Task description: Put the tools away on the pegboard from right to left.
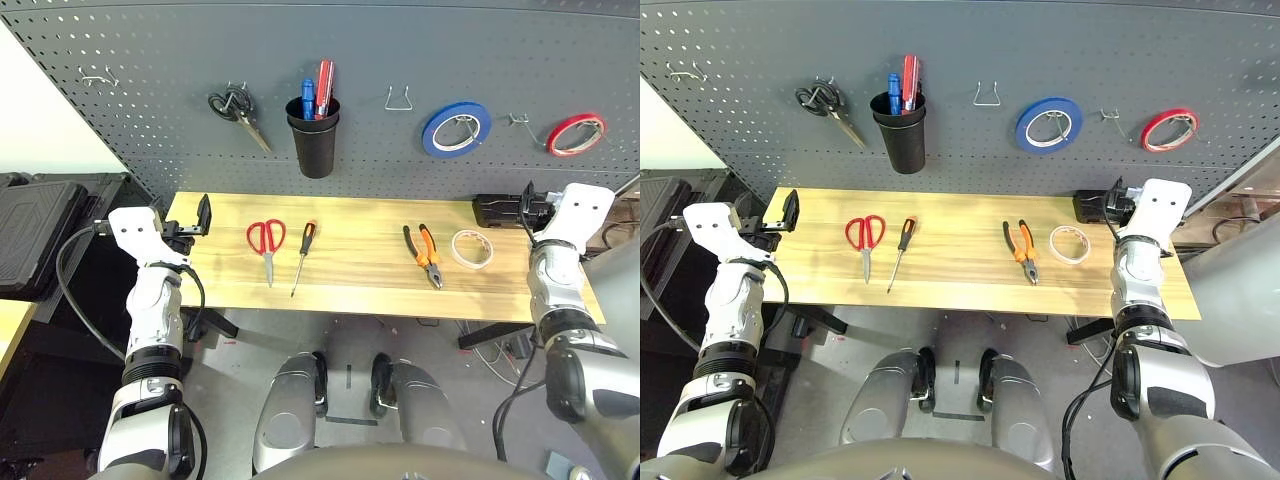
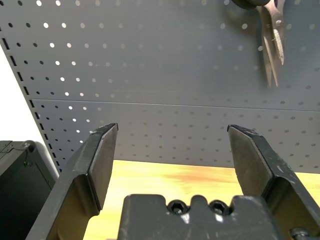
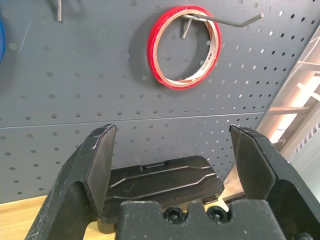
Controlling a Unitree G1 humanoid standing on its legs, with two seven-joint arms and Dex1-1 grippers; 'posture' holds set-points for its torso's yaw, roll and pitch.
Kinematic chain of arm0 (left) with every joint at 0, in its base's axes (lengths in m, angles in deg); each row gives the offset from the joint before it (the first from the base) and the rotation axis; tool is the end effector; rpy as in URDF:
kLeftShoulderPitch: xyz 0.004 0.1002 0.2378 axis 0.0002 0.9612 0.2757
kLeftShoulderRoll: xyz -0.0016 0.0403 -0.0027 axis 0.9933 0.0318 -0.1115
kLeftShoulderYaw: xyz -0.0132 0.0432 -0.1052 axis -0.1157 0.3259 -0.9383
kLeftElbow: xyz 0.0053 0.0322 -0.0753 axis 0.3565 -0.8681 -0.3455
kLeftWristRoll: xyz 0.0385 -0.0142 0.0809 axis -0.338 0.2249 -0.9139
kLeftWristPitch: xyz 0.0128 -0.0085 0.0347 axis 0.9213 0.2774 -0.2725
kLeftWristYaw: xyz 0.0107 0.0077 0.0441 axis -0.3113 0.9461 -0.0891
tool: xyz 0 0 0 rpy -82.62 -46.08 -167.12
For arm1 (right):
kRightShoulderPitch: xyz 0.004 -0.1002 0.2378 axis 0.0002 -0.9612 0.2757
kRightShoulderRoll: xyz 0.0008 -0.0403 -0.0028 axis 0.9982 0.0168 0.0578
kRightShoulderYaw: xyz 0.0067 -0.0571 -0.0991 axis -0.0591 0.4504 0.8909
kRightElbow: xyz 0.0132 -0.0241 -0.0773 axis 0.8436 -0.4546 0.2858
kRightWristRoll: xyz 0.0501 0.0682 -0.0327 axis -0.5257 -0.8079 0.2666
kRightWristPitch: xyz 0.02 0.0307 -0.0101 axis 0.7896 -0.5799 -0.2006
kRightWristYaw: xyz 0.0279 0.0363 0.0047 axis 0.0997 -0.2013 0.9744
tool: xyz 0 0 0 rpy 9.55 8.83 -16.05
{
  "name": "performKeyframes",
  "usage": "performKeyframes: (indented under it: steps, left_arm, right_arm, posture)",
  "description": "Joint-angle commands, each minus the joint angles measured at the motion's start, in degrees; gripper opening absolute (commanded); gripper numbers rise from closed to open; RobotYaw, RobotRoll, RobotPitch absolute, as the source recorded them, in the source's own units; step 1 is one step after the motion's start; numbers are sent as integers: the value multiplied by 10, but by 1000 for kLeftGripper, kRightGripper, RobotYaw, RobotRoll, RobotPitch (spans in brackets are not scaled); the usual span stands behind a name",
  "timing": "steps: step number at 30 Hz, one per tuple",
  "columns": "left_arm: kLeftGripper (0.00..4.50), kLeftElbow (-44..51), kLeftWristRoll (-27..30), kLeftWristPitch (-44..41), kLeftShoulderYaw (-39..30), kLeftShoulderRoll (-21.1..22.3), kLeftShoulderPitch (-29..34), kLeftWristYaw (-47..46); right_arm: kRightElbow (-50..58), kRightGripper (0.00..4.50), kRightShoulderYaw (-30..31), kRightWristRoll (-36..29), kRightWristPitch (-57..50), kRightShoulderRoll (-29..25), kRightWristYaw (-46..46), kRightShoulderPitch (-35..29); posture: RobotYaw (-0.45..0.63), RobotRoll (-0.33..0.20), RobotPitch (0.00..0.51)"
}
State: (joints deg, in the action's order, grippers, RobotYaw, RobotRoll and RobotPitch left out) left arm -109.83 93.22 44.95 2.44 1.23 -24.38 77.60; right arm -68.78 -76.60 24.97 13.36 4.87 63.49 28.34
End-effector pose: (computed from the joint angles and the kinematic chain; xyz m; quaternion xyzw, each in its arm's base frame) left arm 0.2366 0.2835 0.0475 0.0329 -0.0929 0.0376 0.9944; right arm 0.2685 -0.2771 0.0390 -0.0670 -0.0719 -0.2294 0.9684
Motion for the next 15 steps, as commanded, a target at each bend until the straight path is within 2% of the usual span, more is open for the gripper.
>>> performKeyframes:
  steps: [1, 4, 9, 12, 15]
  left_arm:
    - [4483, 6, -1, -5, 7, 0, -3, 5]
    - [4483, 6, -3, -5, 10, -3, -3, 8]
    - [4483, 64, 10, -46, 34, -9, 19, 41]
    - [4483, 117, 17, -87, 53, -10, 39, 63]
    - [4483, 210, 30, -170, 100, -1, 74, 111]
  right_arm:
    - [-7, 4500, -2, -1, 6, -2, -2, -12]
    - [-6, 4500, 0, -1, 5, -1, 1, -13]
    - [3, 4500, 27, 14, -59, -21, 54, -11]
    - [15, 4500, 38, 18, -84, -36, 82, -13]
    - [28, 4500, 47, 15, -122, -64, 137, -15]
  posture:
    - [226, 0, 162]
    - [220, 0, 167]
    - [214, 0, 183]
    - [209, 0, 189]
    - [205, 0, 200]
